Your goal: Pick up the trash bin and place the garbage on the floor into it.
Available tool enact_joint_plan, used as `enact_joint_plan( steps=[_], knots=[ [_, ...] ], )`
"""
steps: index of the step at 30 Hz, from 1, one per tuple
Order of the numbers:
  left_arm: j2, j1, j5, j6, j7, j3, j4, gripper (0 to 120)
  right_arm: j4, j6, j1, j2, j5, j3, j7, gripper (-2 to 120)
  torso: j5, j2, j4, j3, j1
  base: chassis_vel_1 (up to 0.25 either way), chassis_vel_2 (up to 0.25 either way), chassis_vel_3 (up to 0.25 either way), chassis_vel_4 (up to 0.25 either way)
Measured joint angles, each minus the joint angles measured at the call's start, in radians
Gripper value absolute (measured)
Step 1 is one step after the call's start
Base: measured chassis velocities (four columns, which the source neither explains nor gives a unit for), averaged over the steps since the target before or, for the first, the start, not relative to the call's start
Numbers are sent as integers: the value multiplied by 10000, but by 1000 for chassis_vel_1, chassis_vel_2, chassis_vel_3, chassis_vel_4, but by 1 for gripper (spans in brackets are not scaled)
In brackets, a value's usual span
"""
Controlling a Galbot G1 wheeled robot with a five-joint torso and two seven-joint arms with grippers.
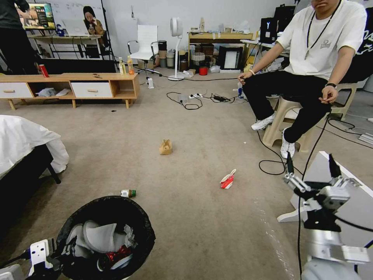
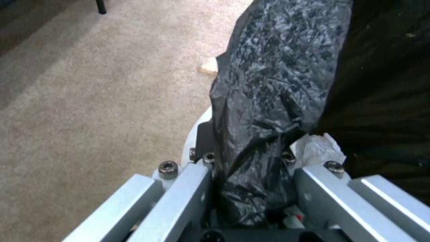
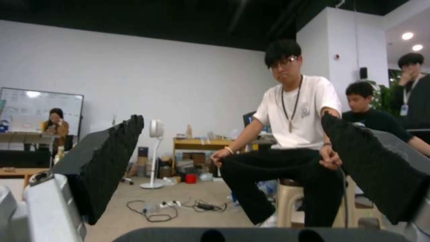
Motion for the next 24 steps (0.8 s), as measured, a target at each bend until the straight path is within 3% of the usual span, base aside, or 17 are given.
enact_joint_plan(
  steps=[24],
  knots=[
    [-120,-60,166,-263,124,138,-14,5,-115,-494,-640,-42,-444,-413,272,100,2,0,0,0,0,0,0,0,0]
  ],
)
